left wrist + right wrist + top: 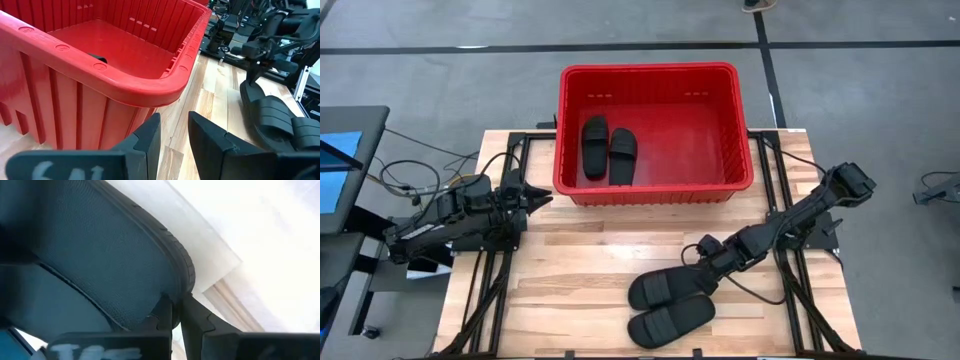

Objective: Pick and place slides into bin
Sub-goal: Put the top black slipper into the red bin

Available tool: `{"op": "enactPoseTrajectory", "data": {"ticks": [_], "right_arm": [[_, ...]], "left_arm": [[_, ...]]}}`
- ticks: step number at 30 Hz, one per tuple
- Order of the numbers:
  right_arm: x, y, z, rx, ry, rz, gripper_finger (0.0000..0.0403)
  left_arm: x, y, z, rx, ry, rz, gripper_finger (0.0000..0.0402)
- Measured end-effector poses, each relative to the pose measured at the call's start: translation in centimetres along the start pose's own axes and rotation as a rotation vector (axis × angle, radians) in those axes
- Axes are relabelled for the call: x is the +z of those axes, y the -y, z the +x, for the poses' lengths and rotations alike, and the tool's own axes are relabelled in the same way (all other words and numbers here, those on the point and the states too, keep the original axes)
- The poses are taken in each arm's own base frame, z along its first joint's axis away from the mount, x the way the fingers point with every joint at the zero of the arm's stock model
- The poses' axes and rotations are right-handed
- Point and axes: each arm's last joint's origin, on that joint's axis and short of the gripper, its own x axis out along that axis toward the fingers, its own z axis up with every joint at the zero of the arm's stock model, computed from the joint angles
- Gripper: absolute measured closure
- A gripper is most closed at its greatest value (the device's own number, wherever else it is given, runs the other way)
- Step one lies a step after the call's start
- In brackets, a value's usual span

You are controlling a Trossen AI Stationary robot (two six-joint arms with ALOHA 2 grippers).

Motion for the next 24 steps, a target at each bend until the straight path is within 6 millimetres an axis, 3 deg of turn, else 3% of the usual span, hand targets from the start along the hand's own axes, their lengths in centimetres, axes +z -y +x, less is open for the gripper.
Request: {"op": "enactPoseTrajectory", "data": {"ticks": [14, 24], "right_arm": [[1.0, -2.2, -5.8, -0.135, 0.073, -0.031, 0.0402], [1.9, -3.4, -11.4, -0.203, 0.185, -0.040, 0.0402]], "left_arm": [[0.0, 0.0, 0.0, 0.000, 0.000, 0.000, 0.0313], [0.0, 0.0, 0.0, 0.000, 0.000, 0.000, 0.0313]]}}
